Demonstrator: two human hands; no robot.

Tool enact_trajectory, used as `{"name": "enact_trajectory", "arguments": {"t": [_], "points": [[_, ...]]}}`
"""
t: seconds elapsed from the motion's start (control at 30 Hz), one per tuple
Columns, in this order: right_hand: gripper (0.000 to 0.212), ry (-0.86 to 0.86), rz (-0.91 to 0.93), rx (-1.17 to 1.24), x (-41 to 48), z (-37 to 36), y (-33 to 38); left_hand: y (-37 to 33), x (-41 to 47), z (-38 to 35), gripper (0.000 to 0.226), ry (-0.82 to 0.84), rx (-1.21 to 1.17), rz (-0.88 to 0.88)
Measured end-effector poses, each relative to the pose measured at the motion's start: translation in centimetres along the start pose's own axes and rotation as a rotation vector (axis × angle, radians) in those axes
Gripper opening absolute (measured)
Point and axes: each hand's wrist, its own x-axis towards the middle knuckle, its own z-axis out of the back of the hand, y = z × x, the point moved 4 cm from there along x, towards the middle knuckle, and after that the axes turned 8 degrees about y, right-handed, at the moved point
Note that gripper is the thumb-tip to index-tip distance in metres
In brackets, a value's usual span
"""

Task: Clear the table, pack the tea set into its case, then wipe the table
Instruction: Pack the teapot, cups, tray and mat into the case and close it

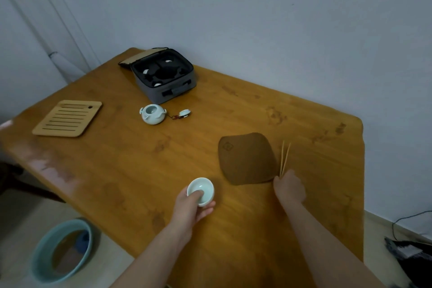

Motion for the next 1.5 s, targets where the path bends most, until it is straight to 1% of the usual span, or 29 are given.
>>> {"name": "enact_trajectory", "arguments": {"t": [0.1, 0.23, 0.37, 0.47, 0.57, 0.77, 1.0, 1.2, 1.37, 1.5], "points": [[0.021, -0.011, -0.018, -0.035, 0.4, -0.4, 0.2, -0.6, 0.0, 1.4, 0.027, -0.014, 0.019, -0.019], [0.023, -0.047, -0.06, -0.003, 0.0, -0.6, 0.8, -1.7, 0.5, 3.7, 0.029, -0.019, 0.006, -0.023], [0.021, -0.111, -0.04, 0.016, -1.5, -1.3, 2.8, -3.6, 1.4, 6.3, 0.03, 0.003, -0.01, -0.016], [0.021, -0.155, 0.016, 0.02, -3.4, -2.7, 5.9, -5.5, 2.2, 9.2, 0.029, 0.033, -0.01, -0.02], [0.019, -0.151, 0.052, 0.022, -5.5, -3.9, 9.0, -7.3, 3.0, 11.5, 0.03, 0.052, 0.008, -0.024], [0.021, -0.156, 0.151, 0.128, -11.0, -7.9, 16.6, -12.4, 4.4, 17.5, 0.026, 0.122, 0.072, -0.021], [0.026, -0.09, 0.23, 0.103, -14.1, -11.3, 22.4, -15.9, 6.5, 20.7, 0.028, 0.08, 0.096, -0.034], [0.023, -0.054, 0.149, -0.021, -13.7, -13.6, 23.3, -18.2, 9.4, 22.5, 0.029, 0.069, 0.087, -0.035], [0.026, -0.053, -0.023, -0.038, -11.4, -16.8, 23.7, -21.5, 13.8, 24.1, 0.035, 0.13, 0.147, -0.012], [0.027, -0.078, -0.15, -0.027, -10.7, -18.9, 24.7, -23.8, 17.0, 25.4, 0.041, 0.198, 0.194, 0.061]]}}
